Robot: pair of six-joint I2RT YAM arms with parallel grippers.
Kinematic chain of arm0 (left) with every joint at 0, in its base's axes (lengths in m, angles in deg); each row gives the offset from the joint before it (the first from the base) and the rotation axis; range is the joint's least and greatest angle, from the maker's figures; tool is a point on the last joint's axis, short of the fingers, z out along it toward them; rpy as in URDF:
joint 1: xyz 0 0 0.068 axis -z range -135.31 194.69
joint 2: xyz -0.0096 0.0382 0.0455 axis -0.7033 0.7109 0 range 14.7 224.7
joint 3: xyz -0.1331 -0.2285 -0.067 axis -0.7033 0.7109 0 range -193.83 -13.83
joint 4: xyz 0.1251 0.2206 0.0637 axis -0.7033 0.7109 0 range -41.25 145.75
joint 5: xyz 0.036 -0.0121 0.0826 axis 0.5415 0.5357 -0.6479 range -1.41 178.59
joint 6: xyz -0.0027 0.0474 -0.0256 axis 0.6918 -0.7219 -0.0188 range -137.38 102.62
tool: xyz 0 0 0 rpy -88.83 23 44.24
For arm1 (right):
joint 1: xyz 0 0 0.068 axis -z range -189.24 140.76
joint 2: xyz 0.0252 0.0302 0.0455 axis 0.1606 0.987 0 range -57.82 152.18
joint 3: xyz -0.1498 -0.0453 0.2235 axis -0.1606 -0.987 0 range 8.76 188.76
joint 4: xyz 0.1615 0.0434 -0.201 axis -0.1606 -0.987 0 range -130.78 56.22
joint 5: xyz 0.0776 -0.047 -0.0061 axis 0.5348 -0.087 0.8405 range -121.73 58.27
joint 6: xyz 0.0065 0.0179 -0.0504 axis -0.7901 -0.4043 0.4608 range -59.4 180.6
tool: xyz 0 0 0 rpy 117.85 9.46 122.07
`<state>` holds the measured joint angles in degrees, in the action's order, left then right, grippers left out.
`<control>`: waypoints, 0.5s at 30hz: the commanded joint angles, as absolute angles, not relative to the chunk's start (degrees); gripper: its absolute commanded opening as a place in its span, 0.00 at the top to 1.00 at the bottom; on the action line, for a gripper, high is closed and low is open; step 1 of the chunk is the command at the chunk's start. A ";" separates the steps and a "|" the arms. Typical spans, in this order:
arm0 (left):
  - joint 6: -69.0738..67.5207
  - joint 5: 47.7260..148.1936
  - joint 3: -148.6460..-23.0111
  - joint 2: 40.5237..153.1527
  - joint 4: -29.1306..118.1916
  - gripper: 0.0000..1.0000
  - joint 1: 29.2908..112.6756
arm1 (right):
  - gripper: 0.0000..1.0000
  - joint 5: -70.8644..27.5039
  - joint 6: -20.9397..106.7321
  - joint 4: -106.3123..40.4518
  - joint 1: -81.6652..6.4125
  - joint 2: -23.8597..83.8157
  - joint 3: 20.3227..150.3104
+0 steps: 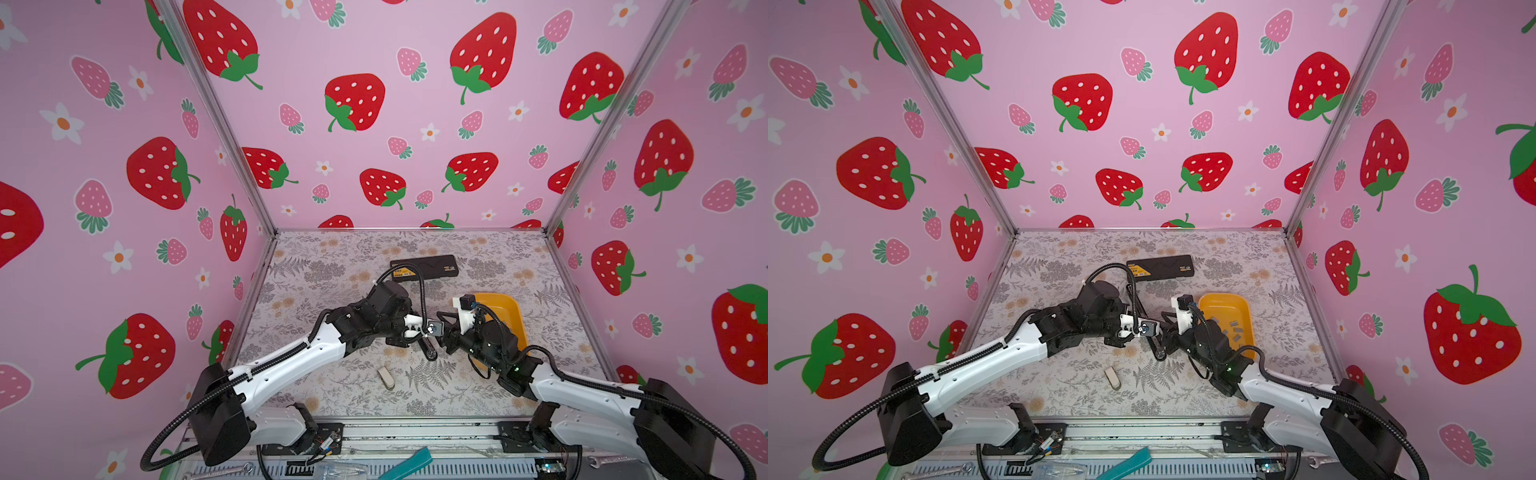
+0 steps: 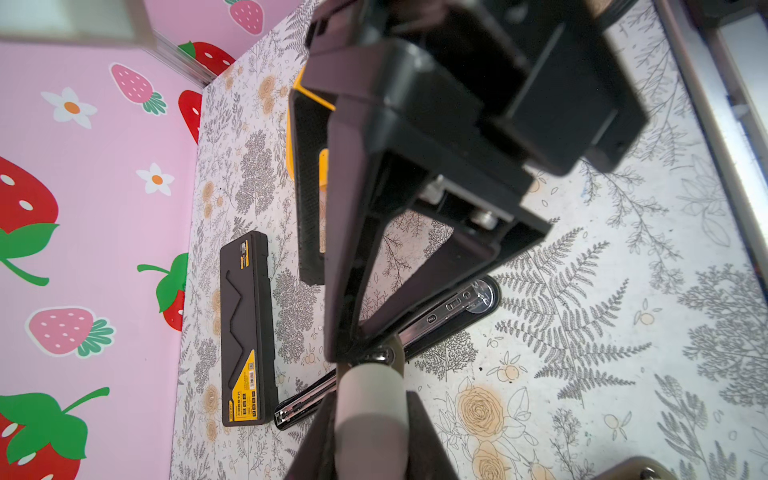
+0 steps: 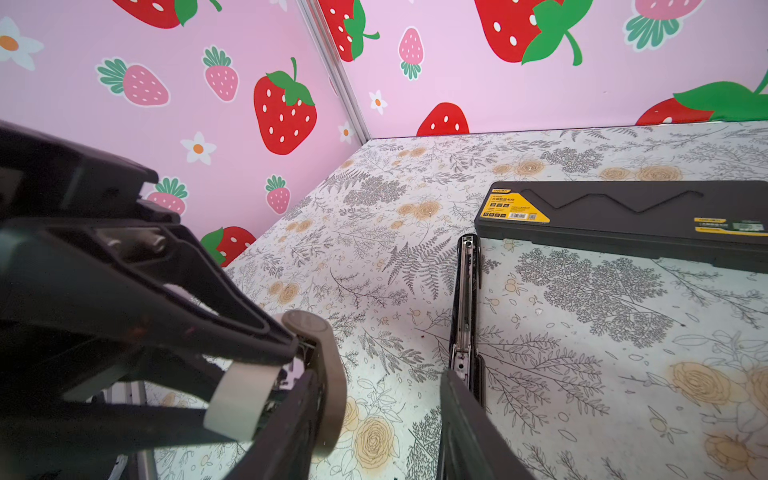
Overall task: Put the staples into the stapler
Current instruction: 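Carry the cream piece toward the stapler with the left gripper while the right gripper approaches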
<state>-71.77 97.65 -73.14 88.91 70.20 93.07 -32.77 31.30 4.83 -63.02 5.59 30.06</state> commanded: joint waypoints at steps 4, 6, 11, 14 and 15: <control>-72.67 101.62 -71.72 85.33 66.91 1.00 93.25 | 0.52 -35.20 30.55 3.07 -63.12 6.43 31.19; -72.68 102.48 -71.17 84.50 66.00 1.00 93.21 | 0.52 -35.58 30.49 2.88 -63.17 6.58 31.25; -72.25 103.38 -69.64 82.42 63.89 1.00 92.95 | 0.53 -36.54 30.21 1.86 -63.16 7.11 31.74; -71.89 103.75 -69.29 81.72 63.25 1.00 92.70 | 0.53 -36.42 30.15 1.54 -63.15 7.79 32.09; -71.81 103.81 -69.25 81.64 63.10 1.00 92.68 | 0.53 -36.33 30.17 1.55 -63.20 7.93 32.21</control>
